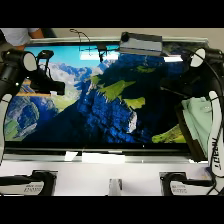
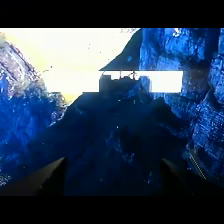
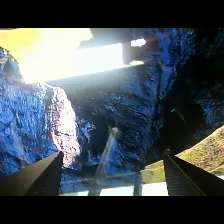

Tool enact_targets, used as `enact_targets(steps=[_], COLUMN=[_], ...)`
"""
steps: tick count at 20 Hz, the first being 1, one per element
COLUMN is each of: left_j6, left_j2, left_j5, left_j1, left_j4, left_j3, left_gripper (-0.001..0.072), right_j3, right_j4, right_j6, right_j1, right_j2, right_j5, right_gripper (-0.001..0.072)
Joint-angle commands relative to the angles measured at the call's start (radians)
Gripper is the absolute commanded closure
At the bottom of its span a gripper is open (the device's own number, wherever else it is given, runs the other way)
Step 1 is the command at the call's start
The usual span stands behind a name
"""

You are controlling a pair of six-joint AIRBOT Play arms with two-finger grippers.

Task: Fold the shirts.

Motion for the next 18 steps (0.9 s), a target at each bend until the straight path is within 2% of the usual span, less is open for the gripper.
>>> enact_targets(steps=[1,18], left_j6=[-0.002,-0.002], left_j2=[-0.002,-0.015], left_j5=[-0.001,0.000], left_j1=[0.000,0.000], left_j4=[0.004,0.004], left_j3=[-0.001,-0.001], left_gripper=[-0.0009,-0.0009], right_j3=[0.001,0.001], right_j4=[0.003,0.003], right_j6=[0.006,0.006], right_j1=[0.012,0.012], right_j2=[-0.007,-0.006], right_j5=[0.015,0.015], right_gripper=[0.0023,0.0024])
